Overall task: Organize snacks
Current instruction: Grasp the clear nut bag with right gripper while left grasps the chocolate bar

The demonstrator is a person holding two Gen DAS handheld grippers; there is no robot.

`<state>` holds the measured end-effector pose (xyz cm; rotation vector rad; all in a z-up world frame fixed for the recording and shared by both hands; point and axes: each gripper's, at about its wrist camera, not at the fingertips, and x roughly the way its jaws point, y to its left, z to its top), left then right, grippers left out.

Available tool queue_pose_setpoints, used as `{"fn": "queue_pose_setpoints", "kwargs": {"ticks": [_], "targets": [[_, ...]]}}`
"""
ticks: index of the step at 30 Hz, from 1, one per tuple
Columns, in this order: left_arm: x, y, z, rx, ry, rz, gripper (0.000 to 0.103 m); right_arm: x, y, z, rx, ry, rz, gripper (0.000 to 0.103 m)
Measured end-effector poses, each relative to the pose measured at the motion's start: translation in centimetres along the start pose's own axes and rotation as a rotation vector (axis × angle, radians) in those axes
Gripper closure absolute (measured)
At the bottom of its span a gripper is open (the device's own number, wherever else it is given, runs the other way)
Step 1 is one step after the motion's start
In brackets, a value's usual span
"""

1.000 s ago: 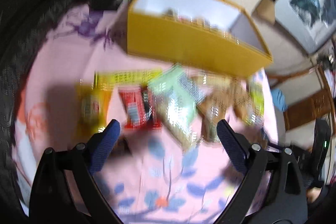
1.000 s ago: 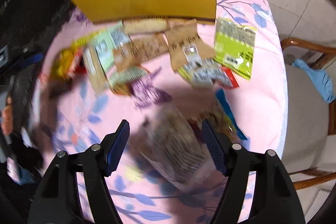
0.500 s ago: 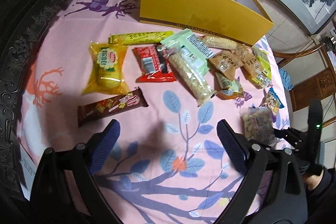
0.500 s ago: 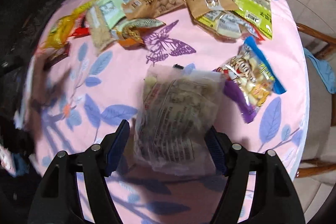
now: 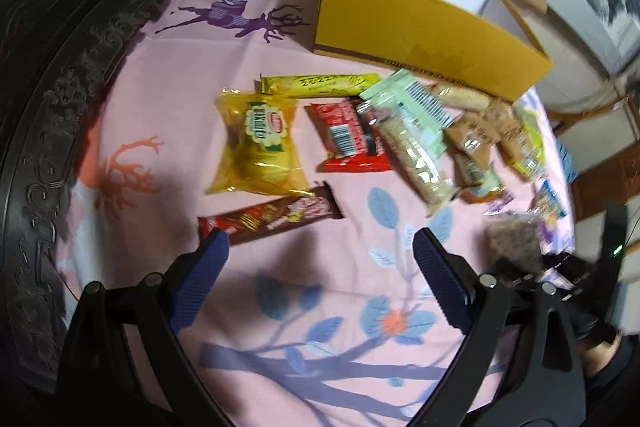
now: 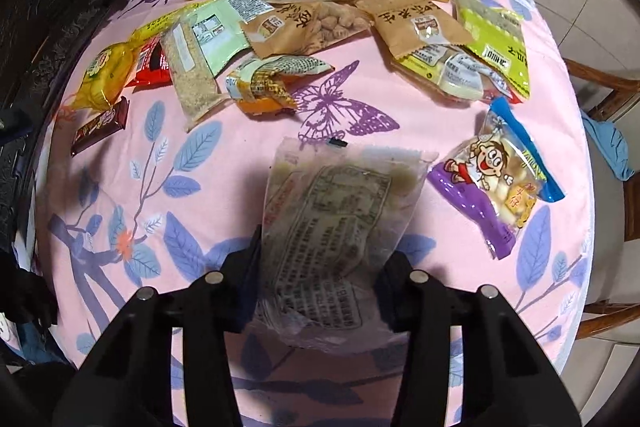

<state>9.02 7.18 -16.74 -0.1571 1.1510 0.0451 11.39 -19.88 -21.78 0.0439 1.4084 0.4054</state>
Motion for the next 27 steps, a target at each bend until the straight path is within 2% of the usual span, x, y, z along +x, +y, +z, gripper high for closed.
{"fn": "queue_pose_setpoints", "kwargs": {"ticks": [4, 8, 12, 14, 15, 18, 20, 23, 27], "targets": [[3.6, 0.9, 0.0, 0.082, 0.084, 0.015, 0.008, 0.4, 0.1, 0.4, 0.012, 0.006, 0.005, 0.055], [6.8, 2.0, -0.5, 0.117, 0.163, 0.029, 0.008, 0.3, -0.1, 0.4, 0.033, 0.016, 0.013, 0.055], [7.8, 2.0, 0.0, 0.224, 0.117, 0.053, 0.008, 0.4, -0.2, 0.6, 0.045, 0.021, 0.017, 0.055], [8.4, 2.2, 0.5, 0.241, 0.106, 0.050, 0.008, 0.5, -0.1, 0.8, 0.043, 0.023, 0.016, 0.055], [9.0, 2.3, 0.6, 0.249, 0.125, 0.048, 0.008, 0.5, -0.1, 1.0, 0.046, 0.026, 0.016, 0.055], [9.3, 2.6, 0.2, 0.232, 0.131, 0.033, 0.008, 0.6, 0.0, 1.1, 0.052, 0.031, 0.021, 0.055], [8.9, 2.5, -0.2, 0.223, 0.131, 0.033, 0.014, 0.7, 0.0, 1.2, 0.053, 0.030, 0.023, 0.055], [8.0, 1.9, -1.0, 0.179, 0.116, 0.044, 0.031, 0.7, 0.1, 1.3, 0.060, 0.026, 0.023, 0.055], [7.0, 0.3, -2.3, 0.167, 0.102, 0.045, 0.067, 0.8, 0.2, 1.3, 0.055, 0.025, 0.019, 0.055]]}}
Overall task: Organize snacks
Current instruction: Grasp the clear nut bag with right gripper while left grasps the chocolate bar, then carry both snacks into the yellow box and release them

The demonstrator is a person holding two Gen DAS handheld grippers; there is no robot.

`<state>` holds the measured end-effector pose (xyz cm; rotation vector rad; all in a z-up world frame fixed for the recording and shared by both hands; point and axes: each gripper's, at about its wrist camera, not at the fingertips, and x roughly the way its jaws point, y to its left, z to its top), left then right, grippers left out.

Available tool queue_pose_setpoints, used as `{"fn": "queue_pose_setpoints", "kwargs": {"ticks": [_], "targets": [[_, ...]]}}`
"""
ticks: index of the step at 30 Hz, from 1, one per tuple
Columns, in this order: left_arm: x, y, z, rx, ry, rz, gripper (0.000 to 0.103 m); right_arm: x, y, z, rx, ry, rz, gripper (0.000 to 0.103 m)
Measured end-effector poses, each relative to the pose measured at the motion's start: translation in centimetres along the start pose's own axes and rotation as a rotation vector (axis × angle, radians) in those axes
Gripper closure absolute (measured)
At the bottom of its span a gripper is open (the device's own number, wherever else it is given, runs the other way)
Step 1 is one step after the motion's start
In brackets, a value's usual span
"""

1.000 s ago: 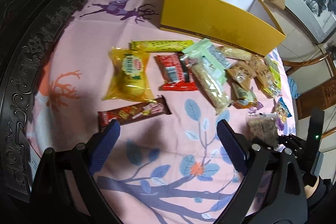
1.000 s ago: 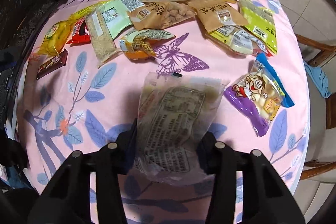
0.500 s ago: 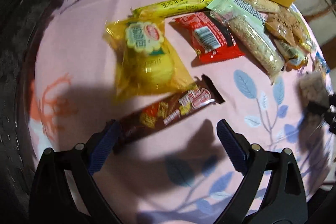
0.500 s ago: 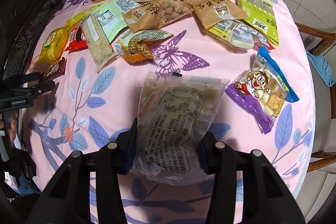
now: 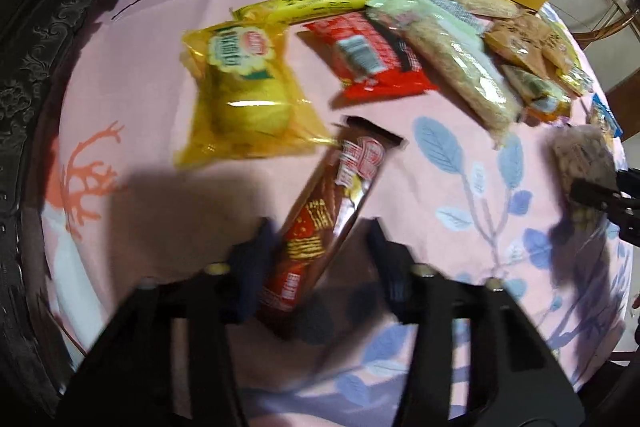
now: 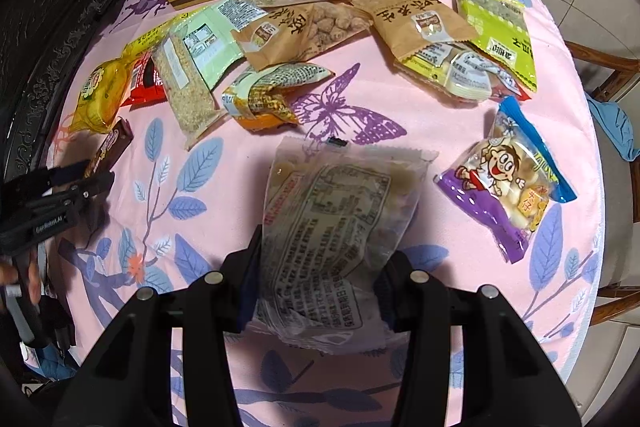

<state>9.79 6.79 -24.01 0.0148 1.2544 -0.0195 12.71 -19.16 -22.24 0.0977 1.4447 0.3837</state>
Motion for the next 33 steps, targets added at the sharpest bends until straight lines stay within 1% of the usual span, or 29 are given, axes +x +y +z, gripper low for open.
{"fn": "queue_pose_setpoints", "kwargs": {"ticks": [1, 4, 7, 11, 16, 21, 24, 28, 33], "targets": [[-0.2, -0.4, -0.2, -0.010, -0.002, 0.002, 0.072, 0.0, 0.0, 0.0, -0.004, 0.000, -0.002, 0.055], [-0.4, -1.3, -0.5, -0.025, -0.018, 0.024, 0.078, 0.1, 0.1, 0.1, -0.008, 0.000, -0.006, 0.054], [-0.2, -2.2, -1.2, -0.044, -0.035, 0.037, 0.079, 0.2, 0.2, 0.0, -0.014, -0.004, -0.015, 0.053], [0.0, -2.4, -0.6, -0.056, -0.059, 0.039, 0.079, 0.4, 0.7, -0.1, -0.033, -0.018, -0.044, 0.052], [0.3, -2.7, -0.1, -0.085, -0.091, 0.052, 0.079, 0.4, 1.0, -0.3, -0.044, -0.036, -0.068, 0.053], [-0.1, -2.9, -0.6, -0.123, -0.092, -0.018, 0.080, 0.2, 1.0, -0.7, -0.035, -0.066, -0.074, 0.056], [-0.2, -3.6, -0.9, -0.119, -0.088, -0.045, 0.080, -0.2, 1.3, -0.9, -0.041, -0.077, -0.071, 0.059], [-1.0, -4.5, -0.8, -0.105, -0.094, -0.074, 0.080, -1.3, 1.3, -1.6, -0.048, -0.094, -0.065, 0.060], [-3.1, -6.0, 0.0, -0.084, -0.133, -0.126, 0.080, -2.9, 0.4, -2.1, -0.013, -0.114, -0.034, 0.061]]}}
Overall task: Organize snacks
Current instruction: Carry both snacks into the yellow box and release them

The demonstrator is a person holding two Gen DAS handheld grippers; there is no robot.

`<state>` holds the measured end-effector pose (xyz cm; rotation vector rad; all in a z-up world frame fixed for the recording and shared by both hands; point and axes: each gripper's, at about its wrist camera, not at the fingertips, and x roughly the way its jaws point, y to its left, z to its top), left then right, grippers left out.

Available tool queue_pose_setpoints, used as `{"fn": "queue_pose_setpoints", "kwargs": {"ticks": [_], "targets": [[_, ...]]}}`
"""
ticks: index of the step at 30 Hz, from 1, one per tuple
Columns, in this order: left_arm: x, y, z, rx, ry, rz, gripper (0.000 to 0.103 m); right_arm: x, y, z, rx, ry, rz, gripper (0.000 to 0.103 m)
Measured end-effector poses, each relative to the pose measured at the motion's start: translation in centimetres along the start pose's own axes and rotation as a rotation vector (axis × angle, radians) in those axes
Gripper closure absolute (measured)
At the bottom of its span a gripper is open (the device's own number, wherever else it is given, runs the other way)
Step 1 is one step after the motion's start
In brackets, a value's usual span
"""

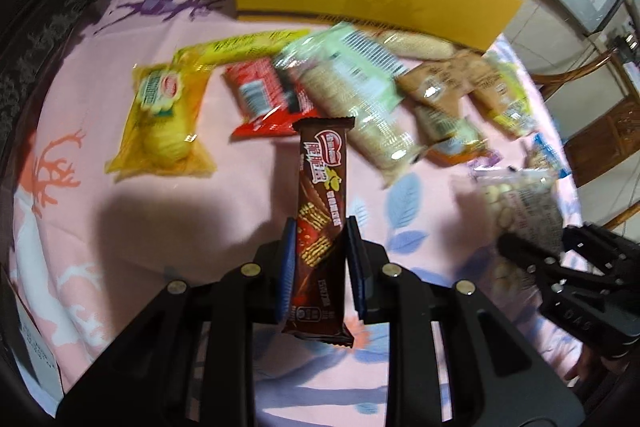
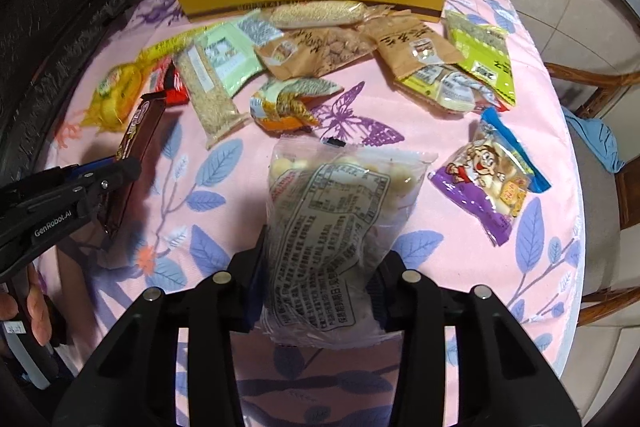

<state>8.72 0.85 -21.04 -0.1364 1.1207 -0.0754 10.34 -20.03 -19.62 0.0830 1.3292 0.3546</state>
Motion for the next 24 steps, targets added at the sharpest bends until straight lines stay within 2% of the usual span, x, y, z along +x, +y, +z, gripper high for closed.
{"fn": "queue_pose_setpoints", "kwargs": {"ticks": [6, 13, 20, 24], "targets": [[-3.0, -1.9, 2.4, 0.008, -0.061, -0.062, 0.080, -3.5, 0.0, 1.8, 0.013, -0.105, 0.015, 0.062], [-4.5, -4.4, 8.0, 0.029, -0.130, -0.089, 0.080, -5.9, -0.4, 8.4, 0.024, -0.214, 0.034, 0.062], [-4.2, -5.0, 16.9, 0.015, -0.184, -0.060, 0.080, -6.9, -0.7, 16.1, 0.021, -0.290, 0.037, 0.062], [-3.4, -4.2, 21.3, 0.008, -0.183, -0.041, 0.080, -6.8, -1.5, 20.6, 0.031, -0.310, 0.021, 0.062]]}}
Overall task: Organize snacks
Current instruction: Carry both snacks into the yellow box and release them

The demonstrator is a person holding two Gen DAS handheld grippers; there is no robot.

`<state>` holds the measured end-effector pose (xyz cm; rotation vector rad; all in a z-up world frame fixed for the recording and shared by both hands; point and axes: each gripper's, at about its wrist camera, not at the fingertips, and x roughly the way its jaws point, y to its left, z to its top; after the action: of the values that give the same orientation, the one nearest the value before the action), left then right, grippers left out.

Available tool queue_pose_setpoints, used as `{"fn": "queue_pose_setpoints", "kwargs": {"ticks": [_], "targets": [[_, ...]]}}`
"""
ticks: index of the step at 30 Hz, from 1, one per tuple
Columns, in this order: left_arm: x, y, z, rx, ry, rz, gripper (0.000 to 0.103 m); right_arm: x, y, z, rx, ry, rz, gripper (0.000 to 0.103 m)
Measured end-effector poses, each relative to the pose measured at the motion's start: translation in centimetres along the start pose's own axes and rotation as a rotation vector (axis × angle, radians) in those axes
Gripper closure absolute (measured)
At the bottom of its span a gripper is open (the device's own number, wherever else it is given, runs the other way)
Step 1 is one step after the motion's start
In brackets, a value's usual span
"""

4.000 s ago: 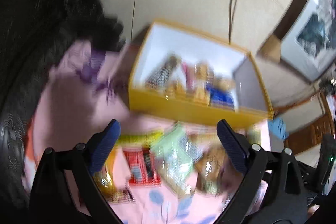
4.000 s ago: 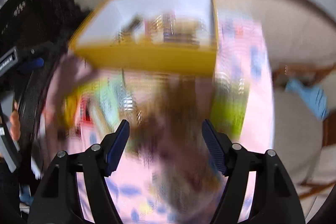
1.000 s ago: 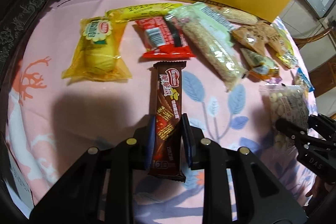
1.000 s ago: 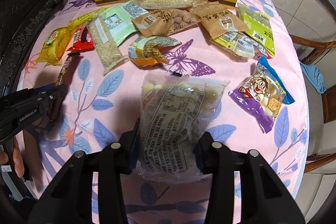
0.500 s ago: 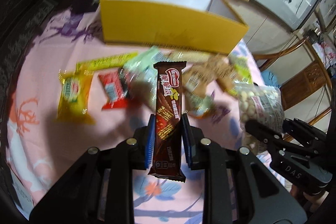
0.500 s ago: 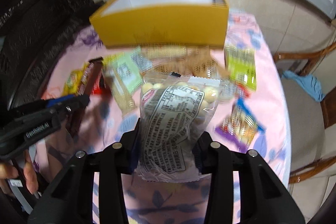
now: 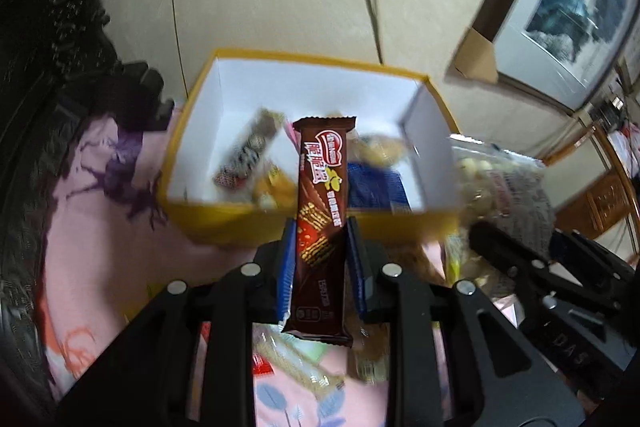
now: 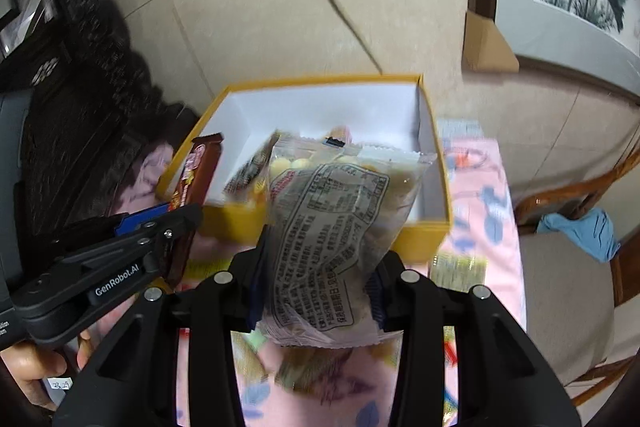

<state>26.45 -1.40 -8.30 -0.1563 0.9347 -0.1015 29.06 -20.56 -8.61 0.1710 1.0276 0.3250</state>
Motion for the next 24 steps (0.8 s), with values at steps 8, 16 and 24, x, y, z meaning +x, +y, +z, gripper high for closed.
{"fn": "queue_pose_setpoints", "kwargs": {"ticks": [8, 16, 24], "targets": [[1.8, 1.1, 4.9, -0.007, -0.001, 0.008, 0.079, 2.8, -0.3, 4.5, -0.010, -0.007, -0.024, 0.062], [2.1, 1.8, 7.3, -0.023, -0.035, 0.062, 0.016, 6.3, 0.1, 7.2, -0.029, 0.059, -0.097, 0.046], [-0.5, 5.1, 5.3, -0.085, -0.046, 0.041, 0.016, 4.4, -1.4, 5.4, -0.030, 0.060, -0.064, 0.037]]}}
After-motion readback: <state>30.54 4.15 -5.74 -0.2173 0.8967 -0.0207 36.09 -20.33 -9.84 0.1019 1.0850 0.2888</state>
